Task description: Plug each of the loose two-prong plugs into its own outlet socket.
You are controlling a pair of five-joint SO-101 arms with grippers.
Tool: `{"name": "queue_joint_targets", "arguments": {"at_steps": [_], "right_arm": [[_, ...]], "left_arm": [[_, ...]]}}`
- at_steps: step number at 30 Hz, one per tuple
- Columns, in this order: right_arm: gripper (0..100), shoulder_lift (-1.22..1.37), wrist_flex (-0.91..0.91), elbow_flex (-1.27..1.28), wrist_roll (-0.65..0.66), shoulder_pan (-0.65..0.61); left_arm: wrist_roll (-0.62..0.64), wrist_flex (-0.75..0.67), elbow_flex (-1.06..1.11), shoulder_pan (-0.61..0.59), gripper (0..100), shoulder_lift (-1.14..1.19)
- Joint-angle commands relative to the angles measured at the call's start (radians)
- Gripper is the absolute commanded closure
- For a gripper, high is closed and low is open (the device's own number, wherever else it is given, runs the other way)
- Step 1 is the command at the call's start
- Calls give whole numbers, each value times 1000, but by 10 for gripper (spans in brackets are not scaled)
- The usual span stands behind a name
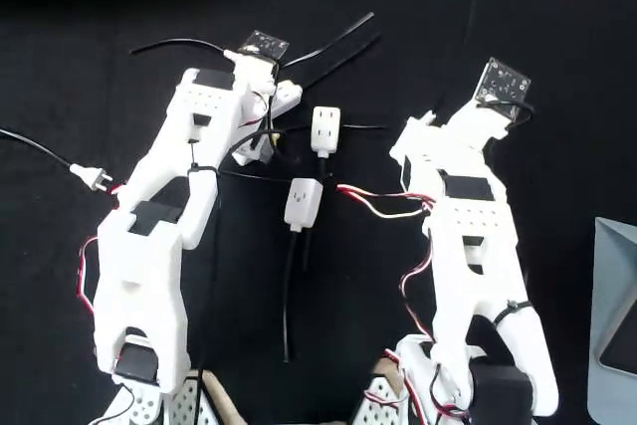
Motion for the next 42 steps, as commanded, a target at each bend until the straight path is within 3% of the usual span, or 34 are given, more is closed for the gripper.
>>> {"name": "queue_joint_targets", "arguments": {"at_steps": [1, 11, 20, 23, 27, 31, 34, 42], "right_arm": [[987, -38, -21, -7, -9, 9], [987, -38, -23, 7, -9, 9], [987, -38, -23, 7, -9, 9], [987, -38, -23, 8, -9, 9], [987, -38, -23, 8, -9, 9], [987, -38, -21, 8, -9, 8], [987, -36, -21, 12, -9, -9], [987, -36, -23, 24, -8, -28]], "left_arm": [[3, 124, -104, 4, 847, -74], [3, 311, -53, 1, 931, -328], [3, 315, 344, 8, 966, -575], [3, 233, 544, 2, 966, -684], [-11, 12, 874, -2, 963, -839], [-31, -140, 1116, -31, 834, -962], [-9, -163, 1171, -105, 739, -1014], [-103, -160, 1175, -286, 725, -1042]]}}
